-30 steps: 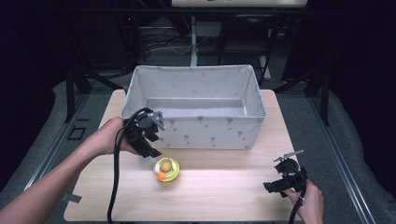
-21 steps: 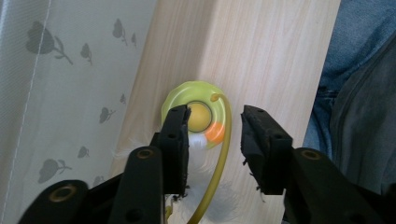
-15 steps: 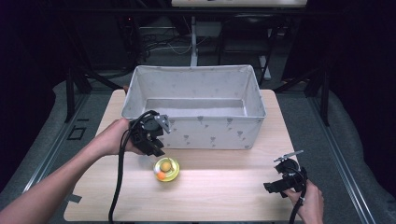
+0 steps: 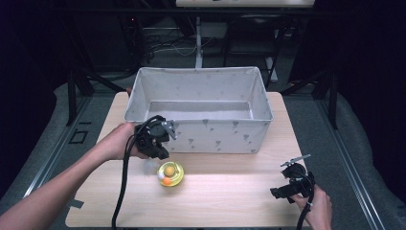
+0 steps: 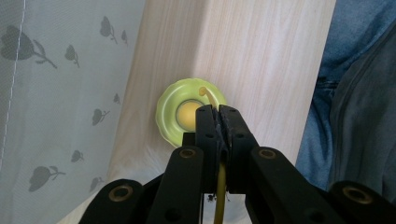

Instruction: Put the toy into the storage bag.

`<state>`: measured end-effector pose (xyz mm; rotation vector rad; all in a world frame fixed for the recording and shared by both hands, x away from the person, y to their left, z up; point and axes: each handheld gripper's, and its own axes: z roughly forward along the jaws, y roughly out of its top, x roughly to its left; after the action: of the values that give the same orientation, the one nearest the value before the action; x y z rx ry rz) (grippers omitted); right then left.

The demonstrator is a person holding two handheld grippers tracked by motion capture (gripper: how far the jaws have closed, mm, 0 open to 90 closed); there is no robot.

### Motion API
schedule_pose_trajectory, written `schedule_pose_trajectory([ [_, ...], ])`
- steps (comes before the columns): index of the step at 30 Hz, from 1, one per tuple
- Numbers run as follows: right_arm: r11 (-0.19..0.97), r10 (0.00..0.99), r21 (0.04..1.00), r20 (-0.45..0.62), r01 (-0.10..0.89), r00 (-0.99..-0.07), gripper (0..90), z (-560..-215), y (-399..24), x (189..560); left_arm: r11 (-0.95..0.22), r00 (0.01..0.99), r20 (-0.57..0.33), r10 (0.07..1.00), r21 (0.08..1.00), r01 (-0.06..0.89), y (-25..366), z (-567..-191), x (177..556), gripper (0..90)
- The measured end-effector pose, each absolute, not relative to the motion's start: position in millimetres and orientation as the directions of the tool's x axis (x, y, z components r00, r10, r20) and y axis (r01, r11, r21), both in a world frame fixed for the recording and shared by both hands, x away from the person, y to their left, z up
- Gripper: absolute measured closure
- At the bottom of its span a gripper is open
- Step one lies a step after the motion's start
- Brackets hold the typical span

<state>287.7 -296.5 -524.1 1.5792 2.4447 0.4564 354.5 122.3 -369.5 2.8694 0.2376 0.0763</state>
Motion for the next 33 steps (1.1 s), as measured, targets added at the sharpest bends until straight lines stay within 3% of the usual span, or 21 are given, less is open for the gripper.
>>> schedule_pose_trajectory([
  [33,0.348,0.918,0.388,0.045,0.853,-0.395,3.2,-526.4,-295.1,286.5,-0.956,0.98,0.076,0.186,0.243,0.162,123.9,-337.4,349.5,88.1],
])
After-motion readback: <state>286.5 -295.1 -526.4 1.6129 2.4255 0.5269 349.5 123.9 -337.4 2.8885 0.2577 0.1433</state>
